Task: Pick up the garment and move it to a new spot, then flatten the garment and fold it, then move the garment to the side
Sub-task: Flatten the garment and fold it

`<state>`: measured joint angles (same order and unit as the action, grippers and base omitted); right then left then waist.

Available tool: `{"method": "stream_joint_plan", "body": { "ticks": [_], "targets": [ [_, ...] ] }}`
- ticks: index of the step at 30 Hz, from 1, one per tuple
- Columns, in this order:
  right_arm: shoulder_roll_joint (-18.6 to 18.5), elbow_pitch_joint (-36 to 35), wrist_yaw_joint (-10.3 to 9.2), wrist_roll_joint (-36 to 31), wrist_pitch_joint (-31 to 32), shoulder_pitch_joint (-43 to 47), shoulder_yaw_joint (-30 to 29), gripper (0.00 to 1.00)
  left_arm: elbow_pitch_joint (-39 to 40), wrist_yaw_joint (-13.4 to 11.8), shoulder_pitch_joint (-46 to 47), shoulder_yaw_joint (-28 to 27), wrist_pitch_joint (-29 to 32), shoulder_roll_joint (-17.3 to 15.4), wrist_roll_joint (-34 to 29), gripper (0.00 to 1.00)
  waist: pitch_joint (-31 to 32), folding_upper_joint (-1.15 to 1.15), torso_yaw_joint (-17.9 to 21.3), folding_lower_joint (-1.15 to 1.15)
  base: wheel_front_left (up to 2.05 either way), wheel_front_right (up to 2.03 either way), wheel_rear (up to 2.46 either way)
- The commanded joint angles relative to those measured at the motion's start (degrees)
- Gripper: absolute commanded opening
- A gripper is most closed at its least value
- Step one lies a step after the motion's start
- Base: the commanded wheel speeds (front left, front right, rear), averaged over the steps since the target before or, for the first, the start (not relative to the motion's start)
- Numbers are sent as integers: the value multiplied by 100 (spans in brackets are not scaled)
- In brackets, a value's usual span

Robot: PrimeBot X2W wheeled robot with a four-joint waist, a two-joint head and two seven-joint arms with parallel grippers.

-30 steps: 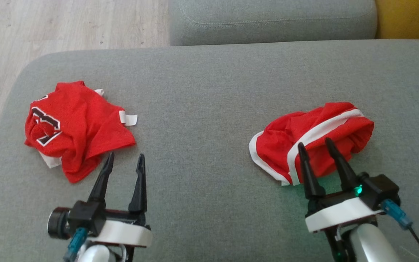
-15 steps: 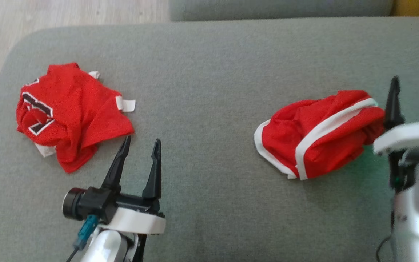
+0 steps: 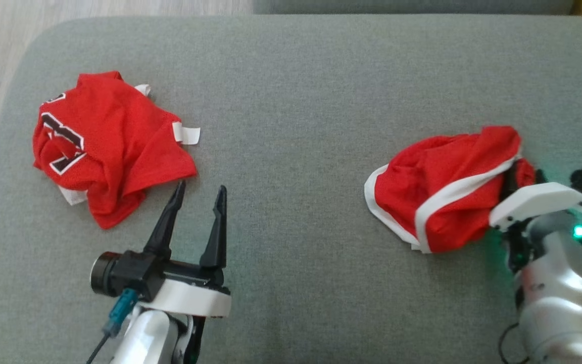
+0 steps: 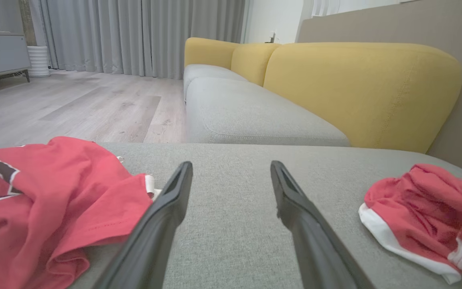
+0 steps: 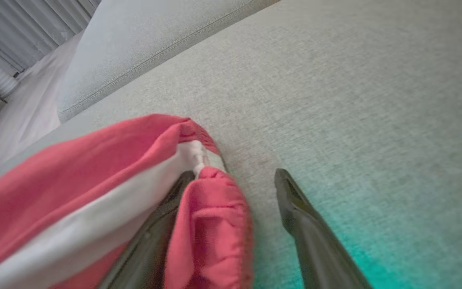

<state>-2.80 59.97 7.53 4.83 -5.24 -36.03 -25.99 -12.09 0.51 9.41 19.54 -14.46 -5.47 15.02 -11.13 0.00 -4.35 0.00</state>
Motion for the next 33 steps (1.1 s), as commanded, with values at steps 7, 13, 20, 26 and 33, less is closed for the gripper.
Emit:
{"method": "stream_joint_plan", "body": {
  "ticks": [7, 13, 20, 26, 33],
  "targets": [
    [-8, 504, -4, -26, -824, -590, 276, 0, 152, 70, 95, -423, -53, 113, -156, 100, 293, 0, 55, 0, 0, 0, 0],
    [-8, -261, -4, -801, -954, -705, -289, 0, 191, 96, -53, -578, -53, 165, -208, 100, 492, 0, 98, 0, 0, 0, 0],
    [-40, -1754, -4, -1643, -783, -1132, -496, 0, 304, 93, -258, -731, -53, 215, -205, 100, 726, 0, 223, 0, 0, 0, 0],
    [-331, -2735, -4, -1549, -328, -1415, 455, 0, 370, 93, -458, -885, -53, 236, -201, 100, 883, 0, 396, 0, 0, 0, 0],
    [-672, -3529, -4, -1085, 151, -1095, 1858, 0, 404, 133, -471, -750, -53, 252, -217, 100, 874, 0, 281, 0, 0, 0, 0]
  ]
}}
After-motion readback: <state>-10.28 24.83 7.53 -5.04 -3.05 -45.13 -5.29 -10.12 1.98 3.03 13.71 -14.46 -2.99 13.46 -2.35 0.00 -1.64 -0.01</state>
